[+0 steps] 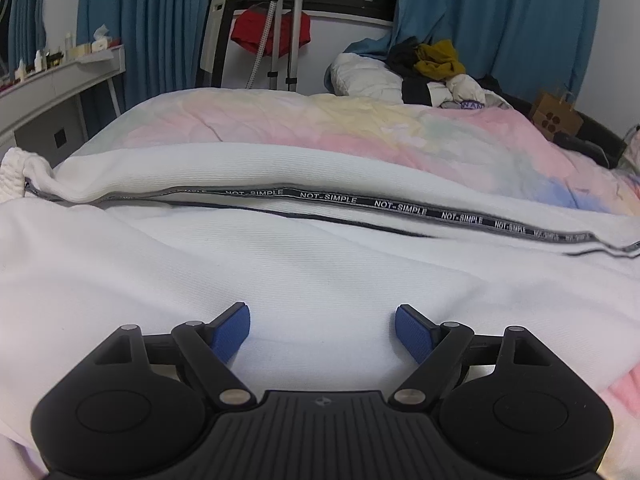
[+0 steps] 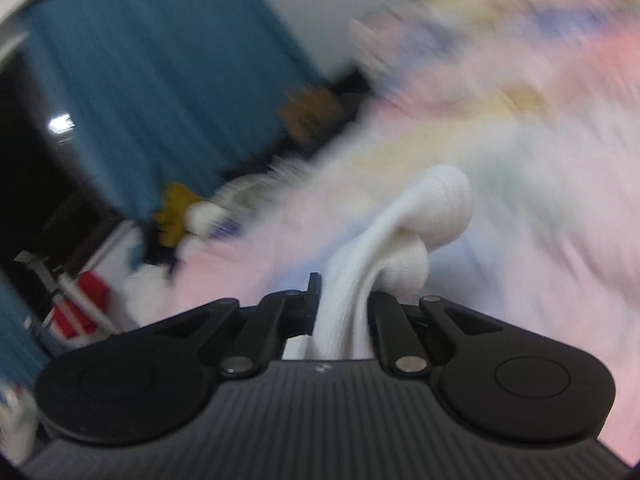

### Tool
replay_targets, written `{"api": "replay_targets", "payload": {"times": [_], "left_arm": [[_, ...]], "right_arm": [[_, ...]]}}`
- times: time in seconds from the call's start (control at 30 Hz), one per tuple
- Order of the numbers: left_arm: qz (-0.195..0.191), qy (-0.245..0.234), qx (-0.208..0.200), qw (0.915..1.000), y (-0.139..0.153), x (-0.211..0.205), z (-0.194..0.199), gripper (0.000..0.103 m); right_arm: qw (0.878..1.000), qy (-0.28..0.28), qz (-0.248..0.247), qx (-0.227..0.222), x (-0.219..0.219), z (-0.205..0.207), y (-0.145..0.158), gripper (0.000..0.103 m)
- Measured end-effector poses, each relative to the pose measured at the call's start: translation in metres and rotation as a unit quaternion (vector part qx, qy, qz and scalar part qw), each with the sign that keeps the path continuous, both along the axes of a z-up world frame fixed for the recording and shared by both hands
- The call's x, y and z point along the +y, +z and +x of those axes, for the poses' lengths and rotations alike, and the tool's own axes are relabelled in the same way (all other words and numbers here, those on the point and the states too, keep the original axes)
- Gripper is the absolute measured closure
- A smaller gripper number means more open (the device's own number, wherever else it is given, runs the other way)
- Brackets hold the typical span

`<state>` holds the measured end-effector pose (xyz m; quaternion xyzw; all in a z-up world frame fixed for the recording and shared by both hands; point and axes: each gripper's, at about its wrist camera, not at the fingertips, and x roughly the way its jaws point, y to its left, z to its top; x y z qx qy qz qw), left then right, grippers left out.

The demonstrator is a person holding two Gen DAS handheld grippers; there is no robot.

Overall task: Fold clothes
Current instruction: 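Lift the held cuff with the right gripper toward the waistband, then carry the ribbed cuff with the right gripper over the folded legs toward the waistband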

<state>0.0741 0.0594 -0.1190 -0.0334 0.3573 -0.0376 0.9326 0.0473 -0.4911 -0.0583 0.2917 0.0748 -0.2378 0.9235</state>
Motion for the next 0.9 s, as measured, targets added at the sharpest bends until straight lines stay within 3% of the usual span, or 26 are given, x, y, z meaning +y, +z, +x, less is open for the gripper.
{"api": "replay_targets", "payload": {"times": [0.07,0.17,0.23,0.33,0.47,0.53,0.6,0.7,0.77,0.83,0.9], "left_arm": [[-0.019,0.008,-0.005,0.9998,0.007,0.005,-0.002,0.021],[-0.057,0.038,-0.030,0.9972,0.023,0.021,-0.008,0.021],[-0.086,0.063,-0.052,0.9930,0.036,0.035,-0.014,0.021],[-0.111,0.095,-0.072,0.9866,0.049,0.054,-0.020,0.021],[-0.148,0.120,-0.075,0.9789,0.057,0.071,-0.023,0.021],[-0.166,0.132,-0.076,0.9742,0.062,0.080,-0.024,0.021],[-0.183,0.141,-0.076,0.9699,0.065,0.087,-0.025,0.021],[-0.194,0.130,-0.069,0.9700,0.064,0.085,-0.025,0.021],[-0.193,0.117,-0.071,0.9716,0.062,0.081,-0.026,0.021],[-0.169,0.099,-0.070,0.9782,0.062,0.076,-0.022,0.021],[-0.139,0.087,-0.063,0.9845,0.059,0.069,-0.018,0.021]], "right_arm": [[0.994,0.046,-0.092,-0.023,0.047,0.002,0.025,0.093],[0.966,0.141,-0.214,-0.040,0.133,0.005,0.040,0.093],[0.936,0.213,-0.280,-0.023,0.188,0.008,0.029,0.094],[0.876,0.314,-0.367,0.018,0.259,0.009,-0.001,0.094],[0.810,0.415,-0.400,0.111,0.310,0.017,-0.055,0.094],[0.786,0.423,-0.430,0.137,0.323,0.015,-0.073,0.094],[0.779,0.422,-0.442,0.142,0.325,0.013,-0.076,0.094],[0.792,0.419,-0.422,0.138,0.319,0.015,-0.070,0.094],[0.786,0.418,-0.432,0.143,0.324,0.014,-0.074,0.094],[0.777,0.414,-0.451,0.147,0.331,0.011,-0.079,0.094],[0.781,0.407,-0.450,0.149,0.333,0.009,-0.078,0.094]]}}
